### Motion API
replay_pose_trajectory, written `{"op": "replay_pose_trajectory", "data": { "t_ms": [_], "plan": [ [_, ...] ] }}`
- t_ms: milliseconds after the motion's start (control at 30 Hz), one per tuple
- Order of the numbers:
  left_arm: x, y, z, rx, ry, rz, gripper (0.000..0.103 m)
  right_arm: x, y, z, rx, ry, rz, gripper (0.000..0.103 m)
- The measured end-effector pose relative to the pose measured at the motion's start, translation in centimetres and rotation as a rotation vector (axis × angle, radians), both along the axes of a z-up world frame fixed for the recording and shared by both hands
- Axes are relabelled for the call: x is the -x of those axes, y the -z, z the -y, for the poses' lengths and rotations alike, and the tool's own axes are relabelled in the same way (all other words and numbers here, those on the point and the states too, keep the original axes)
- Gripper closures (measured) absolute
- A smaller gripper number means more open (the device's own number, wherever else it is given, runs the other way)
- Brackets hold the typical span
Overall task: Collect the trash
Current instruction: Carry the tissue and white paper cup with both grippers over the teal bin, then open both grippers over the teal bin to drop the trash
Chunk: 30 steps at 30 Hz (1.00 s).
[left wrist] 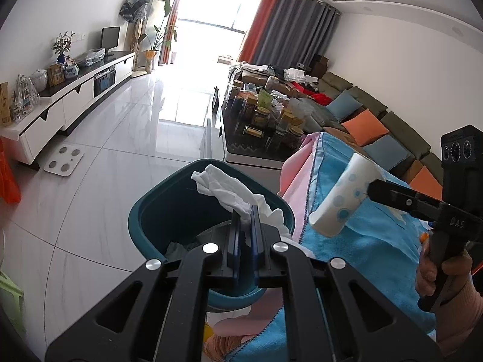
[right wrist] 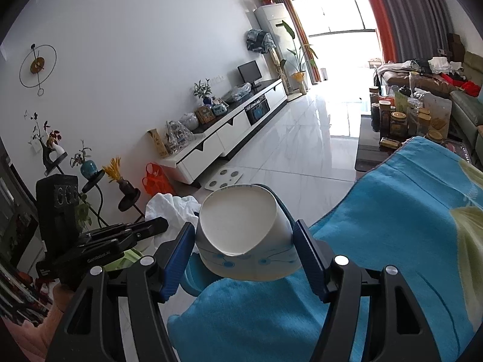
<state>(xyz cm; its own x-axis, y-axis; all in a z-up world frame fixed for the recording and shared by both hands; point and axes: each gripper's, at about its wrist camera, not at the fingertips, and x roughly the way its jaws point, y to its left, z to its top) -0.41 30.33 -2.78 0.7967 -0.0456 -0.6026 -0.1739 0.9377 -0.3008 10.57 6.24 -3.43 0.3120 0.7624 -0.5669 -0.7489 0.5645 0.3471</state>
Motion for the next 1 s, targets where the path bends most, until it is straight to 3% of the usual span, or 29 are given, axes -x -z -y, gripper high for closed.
{"op": "replay_pose_trajectory", "data": {
  "t_ms": [500, 900, 967, 1000],
  "plan": [
    [-1.2, 1.0, 1.2, -0.024, -0.015, -0.03, 0.097, 0.2, 0.9, -3.3, 0.041, -0.025, -0.005, 0.038],
    [-3.1, 4.3, 0.8, -0.037, -0.062, -0.112, 0.096, -0.5, 2.2, -7.4, 0.102, -0.038, -0.02, 0.039],
    [-3.3, 4.9, 0.8, -0.033, -0.063, -0.123, 0.096, -0.7, 2.6, -8.0, 0.117, -0.037, -0.026, 0.043],
    [-3.5, 5.3, 0.7, -0.031, -0.065, -0.129, 0.095, -0.8, 2.8, -8.4, 0.126, -0.039, -0.039, 0.051]
  ]
}}
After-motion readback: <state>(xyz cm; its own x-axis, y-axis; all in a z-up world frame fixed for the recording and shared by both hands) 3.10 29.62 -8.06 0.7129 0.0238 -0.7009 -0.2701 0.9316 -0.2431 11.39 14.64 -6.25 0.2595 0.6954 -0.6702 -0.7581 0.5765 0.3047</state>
